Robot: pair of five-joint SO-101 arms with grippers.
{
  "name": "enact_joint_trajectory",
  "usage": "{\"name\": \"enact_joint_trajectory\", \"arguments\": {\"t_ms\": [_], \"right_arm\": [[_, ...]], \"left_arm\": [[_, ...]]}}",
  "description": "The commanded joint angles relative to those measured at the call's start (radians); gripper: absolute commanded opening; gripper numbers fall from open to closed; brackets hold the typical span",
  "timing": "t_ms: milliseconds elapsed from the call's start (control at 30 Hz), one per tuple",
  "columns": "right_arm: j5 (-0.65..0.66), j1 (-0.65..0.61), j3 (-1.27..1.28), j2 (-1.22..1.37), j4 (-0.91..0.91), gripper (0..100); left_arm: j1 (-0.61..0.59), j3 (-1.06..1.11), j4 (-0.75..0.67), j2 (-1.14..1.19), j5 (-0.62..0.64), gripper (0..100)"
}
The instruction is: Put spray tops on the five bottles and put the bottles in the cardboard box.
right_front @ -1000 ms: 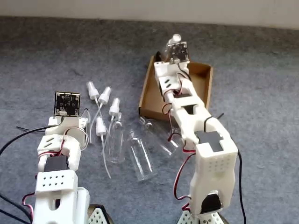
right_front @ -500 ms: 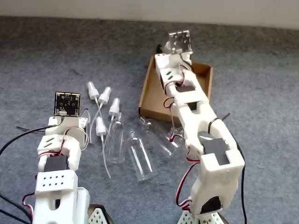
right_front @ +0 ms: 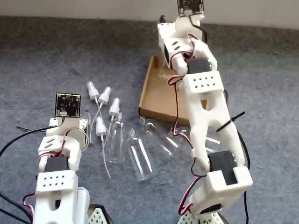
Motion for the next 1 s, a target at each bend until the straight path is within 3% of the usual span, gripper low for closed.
{"name": "enact_joint_trajectory", "arguments": {"t_ms": [0, 700, 800, 967], "right_arm": [[-0.005, 0.015, -0.107, -0.081, 0.186, 26.0], [0.002, 0.022, -0.110, -0.483, 1.199, 26.0], [0.002, 0.031, -0.077, -0.529, 1.245, 25.8], [0.002, 0.073, 0.302, -0.713, 1.129, 25.8]], "left_arm": [[-0.007, -0.005, -0.023, -0.013, -0.003, 16], [-0.012, 0.007, -0.023, -0.019, -0.003, 16], [-0.012, 0.007, -0.023, -0.019, -0.002, 16], [-0.012, 0.007, -0.023, -0.019, -0.002, 16]]}}
